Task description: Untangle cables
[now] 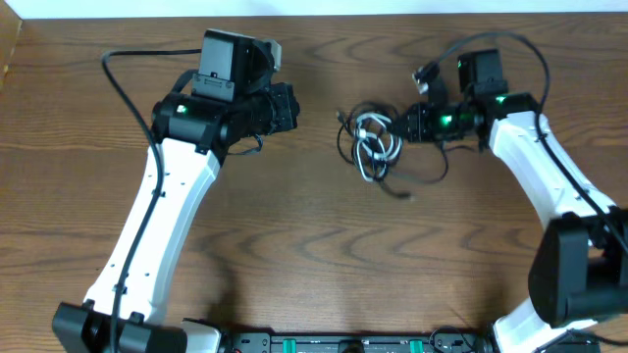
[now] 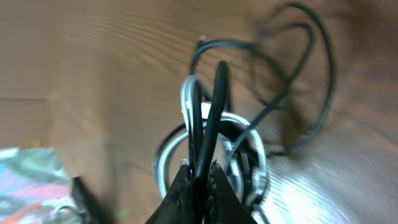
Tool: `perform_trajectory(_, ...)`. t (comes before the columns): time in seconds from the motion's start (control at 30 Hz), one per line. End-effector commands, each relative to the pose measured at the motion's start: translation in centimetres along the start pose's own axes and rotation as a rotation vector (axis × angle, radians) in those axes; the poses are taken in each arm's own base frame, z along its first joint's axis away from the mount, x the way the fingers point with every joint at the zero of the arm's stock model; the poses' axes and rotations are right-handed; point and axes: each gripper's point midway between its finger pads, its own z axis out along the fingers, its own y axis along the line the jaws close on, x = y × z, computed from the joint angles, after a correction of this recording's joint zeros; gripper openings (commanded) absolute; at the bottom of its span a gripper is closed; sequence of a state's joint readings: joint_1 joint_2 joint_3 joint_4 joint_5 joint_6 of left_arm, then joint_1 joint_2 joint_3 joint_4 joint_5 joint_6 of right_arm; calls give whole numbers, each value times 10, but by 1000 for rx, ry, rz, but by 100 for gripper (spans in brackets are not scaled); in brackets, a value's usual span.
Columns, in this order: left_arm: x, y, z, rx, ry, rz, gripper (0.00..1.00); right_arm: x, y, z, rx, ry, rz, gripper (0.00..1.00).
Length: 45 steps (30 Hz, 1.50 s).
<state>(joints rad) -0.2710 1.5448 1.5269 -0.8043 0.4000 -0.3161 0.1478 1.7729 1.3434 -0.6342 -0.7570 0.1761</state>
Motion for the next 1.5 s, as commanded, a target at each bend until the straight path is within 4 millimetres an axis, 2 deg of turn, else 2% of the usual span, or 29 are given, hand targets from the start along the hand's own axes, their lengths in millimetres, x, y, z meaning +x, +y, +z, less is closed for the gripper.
perform_trajectory(0.0, -2, -11, 2, 65, 13, 86, 11, -19, 60, -37, -188, -71, -133, 1)
perform_trajectory(0.03, -2, -10, 4, 64, 16, 87, 15, -19, 63, -40, -197, -76, -135, 1)
perform_trajectory(0.13, -4, -9, 10, 65, 15, 87, 40, -14, 63, -41, -202, -58, -116, 1)
perform_trajectory(0.2, -6, -8, 15, 67, 16, 87, 51, -8, 63, -40, -205, -34, -110, 1)
perform_trajectory(0.4, -4, -14, 42, 155, 69, 92, 64, 2, 69, -41, -247, -6, -150, 1)
perform_trajectory(0.7, 4, -24, 85, 319, 158, 93, 64, 3, 69, -41, -246, -2, -152, 1)
perform_trajectory(0.83, 6, -34, 93, 420, 167, 144, 66, 3, 69, -41, -246, -2, -153, 1)
perform_trajectory(0.97, 4, -28, 106, 405, 159, 162, 67, 3, 69, -41, -246, -2, -161, 1)
perform_trajectory(1.13, 3, -17, 130, 394, 163, 148, 67, 4, 70, -39, -244, 0, -190, 1)
perform_trajectory(1.43, 17, -31, 141, 436, 204, 168, 67, 6, 72, -36, -239, 6, -201, 1)
perform_trajectory(1.47, 19, -32, 141, 433, 206, 173, 62, 6, 72, -36, -239, 6, -201, 1)
